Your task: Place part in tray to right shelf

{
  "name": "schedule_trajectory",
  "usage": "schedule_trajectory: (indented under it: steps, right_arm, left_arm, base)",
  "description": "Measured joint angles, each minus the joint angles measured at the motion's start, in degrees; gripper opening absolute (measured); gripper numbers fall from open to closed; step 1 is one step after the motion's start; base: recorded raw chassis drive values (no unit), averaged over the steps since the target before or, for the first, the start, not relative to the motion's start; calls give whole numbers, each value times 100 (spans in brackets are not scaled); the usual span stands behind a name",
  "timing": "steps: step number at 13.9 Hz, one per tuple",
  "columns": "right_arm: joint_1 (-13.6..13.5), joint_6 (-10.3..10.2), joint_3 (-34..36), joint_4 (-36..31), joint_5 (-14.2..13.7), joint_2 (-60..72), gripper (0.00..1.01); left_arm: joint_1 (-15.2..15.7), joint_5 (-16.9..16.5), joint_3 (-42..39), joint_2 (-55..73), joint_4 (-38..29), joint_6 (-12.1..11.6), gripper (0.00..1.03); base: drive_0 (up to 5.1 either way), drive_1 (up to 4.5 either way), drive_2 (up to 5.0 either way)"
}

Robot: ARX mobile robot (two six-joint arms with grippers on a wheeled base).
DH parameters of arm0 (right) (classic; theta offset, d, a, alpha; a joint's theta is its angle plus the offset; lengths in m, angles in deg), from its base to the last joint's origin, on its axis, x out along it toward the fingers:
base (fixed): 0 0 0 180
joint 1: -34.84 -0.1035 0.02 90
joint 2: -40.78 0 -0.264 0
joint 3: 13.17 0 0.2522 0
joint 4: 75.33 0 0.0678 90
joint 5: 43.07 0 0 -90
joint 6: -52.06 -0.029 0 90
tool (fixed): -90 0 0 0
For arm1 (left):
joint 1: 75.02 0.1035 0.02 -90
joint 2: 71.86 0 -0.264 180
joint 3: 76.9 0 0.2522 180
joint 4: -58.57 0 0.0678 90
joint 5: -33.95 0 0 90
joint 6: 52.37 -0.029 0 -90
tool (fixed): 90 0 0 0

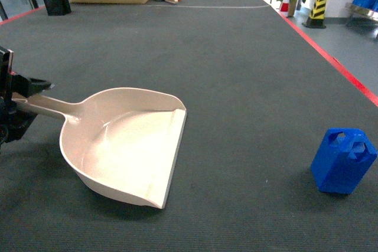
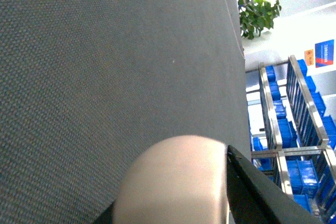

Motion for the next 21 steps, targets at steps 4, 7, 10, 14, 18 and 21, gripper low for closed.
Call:
schedule_trajectory:
  steps: [4,7,10,14,18,21]
  right_arm:
    - [0,0,0,0,0,0,98]
    - [0,0,0,0,0,0,98]
    - [0,0,0,-2,0,0,98]
    - [0,0,0,0,0,0,98]
    - [-98,26,-142,544,-249,127,98]
    - [-205,179,-1366,748,-890,2623,98]
  left_arm:
    - [-271,-129,-761,-743,-918,616,15]
    - [-560,-118,-1106,-1585,-1169,1060,15]
    - [-1067,46,-1263,-2321,-1182,1445,15]
    - [-1770,177,-1646,-2398,-1156,1891,15]
    - [-1644,426,-1615,-2354,-1167,2090,15]
    - [-1683,387,-1609,-2354,-1174,2094,15]
  base:
    - [0,0,0]
    - [0,0,0]
    - [0,0,0]
    - [0,0,0]
    - [0,0,0]
    - [0,0,0]
